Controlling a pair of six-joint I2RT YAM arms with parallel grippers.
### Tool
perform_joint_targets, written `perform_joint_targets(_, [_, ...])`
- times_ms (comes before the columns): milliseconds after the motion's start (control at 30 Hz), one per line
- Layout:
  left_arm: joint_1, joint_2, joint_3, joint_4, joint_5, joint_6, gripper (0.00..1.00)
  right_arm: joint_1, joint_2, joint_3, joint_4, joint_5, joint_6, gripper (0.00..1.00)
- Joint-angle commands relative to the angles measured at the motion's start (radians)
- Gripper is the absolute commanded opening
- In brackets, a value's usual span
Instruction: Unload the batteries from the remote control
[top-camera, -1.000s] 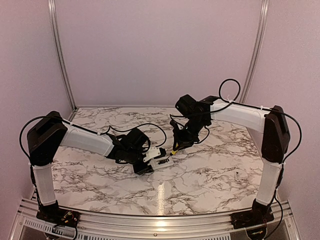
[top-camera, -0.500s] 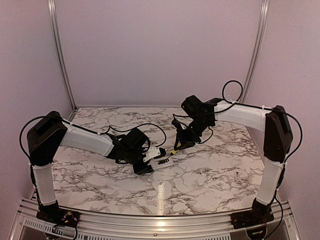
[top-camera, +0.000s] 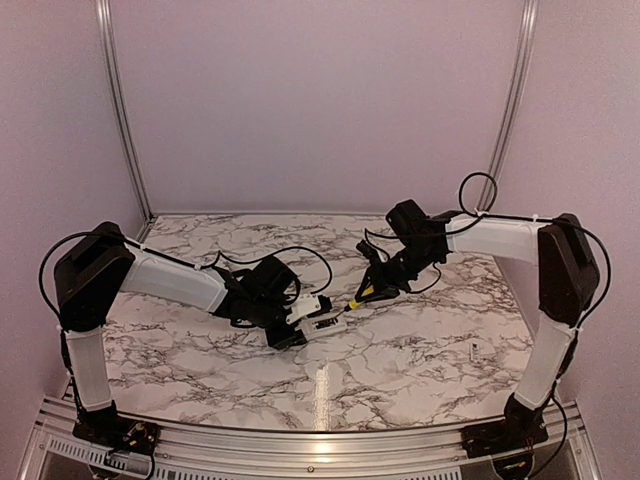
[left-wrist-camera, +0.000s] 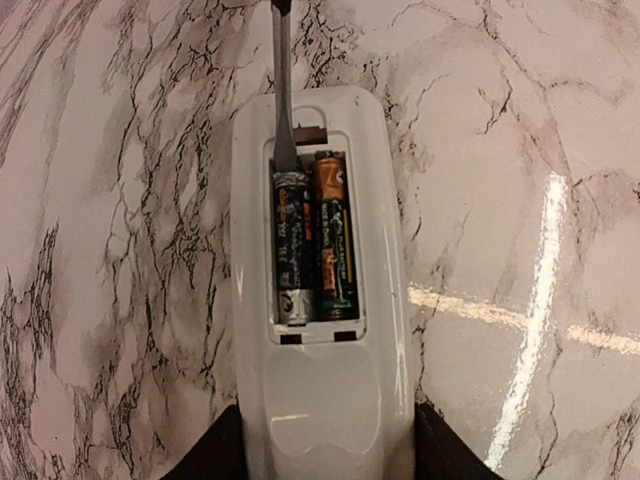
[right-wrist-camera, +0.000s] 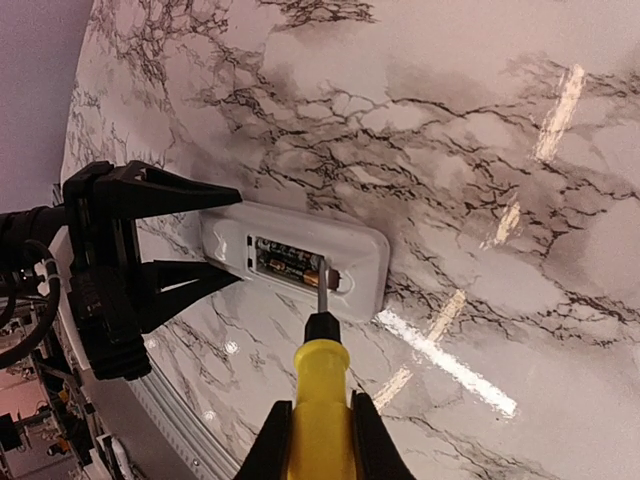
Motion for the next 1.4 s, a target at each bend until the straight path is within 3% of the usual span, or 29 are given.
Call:
perform_joint_targets(0, [-0.001, 0.027, 0.016, 0.016, -0.008, 0.035, 0.00, 0.010, 0.074, -0.101, 0.105, -0.076, -0.004, 0.00])
perform_joint_targets(533, [0.005, 0.026, 0.017, 0.022, -0.009, 0.037, 0.00, -0.006, 0.111, -0.177, 0.204, -0.150, -0.017, 0.00])
perform_joint_targets(1367, [0.007, 0.011, -0.014, 0.043, -0.008, 0.043, 0.00, -0.021, 0.143, -0.220, 0.307, -0.445, -0.076, 0.00])
